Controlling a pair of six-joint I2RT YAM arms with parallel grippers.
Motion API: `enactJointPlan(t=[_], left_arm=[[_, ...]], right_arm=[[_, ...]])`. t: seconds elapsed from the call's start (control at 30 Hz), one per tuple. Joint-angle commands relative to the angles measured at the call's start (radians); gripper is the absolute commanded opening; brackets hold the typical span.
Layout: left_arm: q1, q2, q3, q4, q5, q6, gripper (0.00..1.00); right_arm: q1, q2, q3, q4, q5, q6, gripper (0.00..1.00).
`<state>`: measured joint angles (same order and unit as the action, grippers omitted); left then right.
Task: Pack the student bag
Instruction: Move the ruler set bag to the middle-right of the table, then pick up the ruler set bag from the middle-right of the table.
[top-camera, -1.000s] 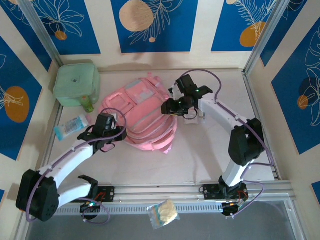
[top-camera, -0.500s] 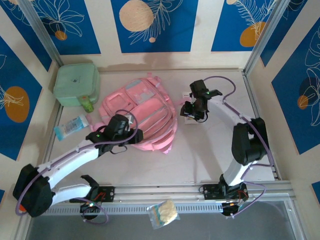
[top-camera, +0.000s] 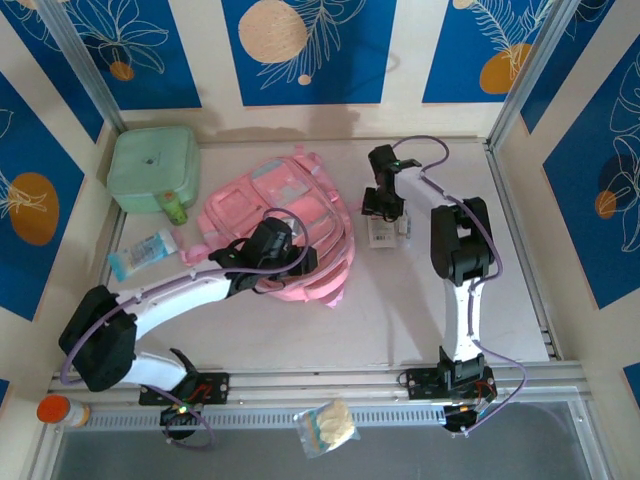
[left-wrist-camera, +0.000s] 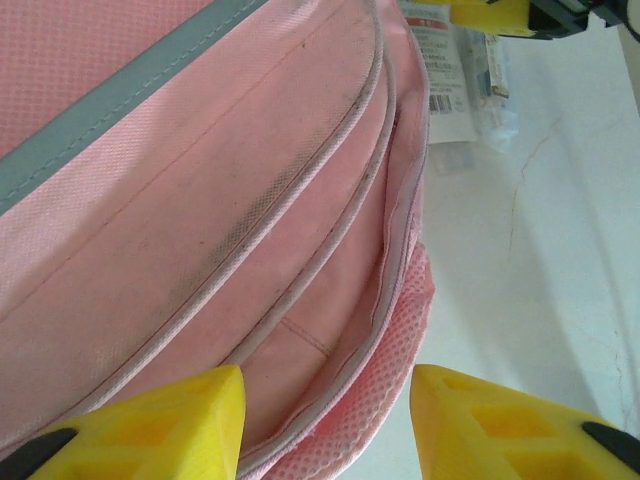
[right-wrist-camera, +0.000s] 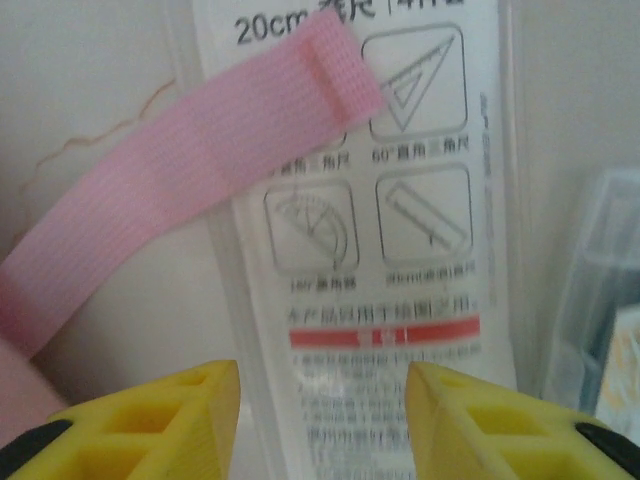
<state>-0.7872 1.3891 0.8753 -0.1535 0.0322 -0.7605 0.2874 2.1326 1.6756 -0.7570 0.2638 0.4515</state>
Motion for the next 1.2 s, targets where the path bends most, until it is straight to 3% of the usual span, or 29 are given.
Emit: enactJointPlan(t=[0.0, 0.2, 0.43, 0.67, 0.77, 0.9, 1.07, 1.17], left_arm=[[-0.014, 0.023, 0.046, 0.033, -0.007, -0.016, 0.46], [-0.018, 0.043, 0.056, 0.045, -0.003, -0.015, 0.47], [-0.025, 0.058, 0.074, 0.037, 0.003, -0.010, 0.49], [-0.056, 0.070, 0.080, 0.025, 0.010, -0.044, 0.50], [-0.103, 0.110, 0.107, 0.041, 0.000, -0.092, 0.50], [-0.165, 0.191, 0.128, 0.126, 0.000, -0.164, 0.48], [-0.212, 0.364, 0.251, 0.151, 0.057, -0.172, 0.39], [-0.221, 0.457, 0.309, 0.167, 0.074, -0.172, 0.33]], right_arm=[[-0.001, 0.023, 0.009, -0.065, 0.015, -0.029, 0.48], [0.050, -0.078, -0.187, -0.049, 0.109, 0.036, 0.50], [0.135, -0.282, -0.508, 0.028, 0.058, 0.111, 0.50], [0.302, -0.543, -0.749, -0.050, 0.055, 0.256, 0.52], [0.240, -0.660, -0.787, -0.048, -0.085, 0.237, 0.54], [0.098, -0.758, -0.815, -0.048, -0.179, 0.186, 0.57], [-0.090, -0.769, -0.890, 0.041, -0.363, 0.139, 0.56], [-0.150, -0.744, -0.914, 0.084, -0.445, 0.128, 0.56]])
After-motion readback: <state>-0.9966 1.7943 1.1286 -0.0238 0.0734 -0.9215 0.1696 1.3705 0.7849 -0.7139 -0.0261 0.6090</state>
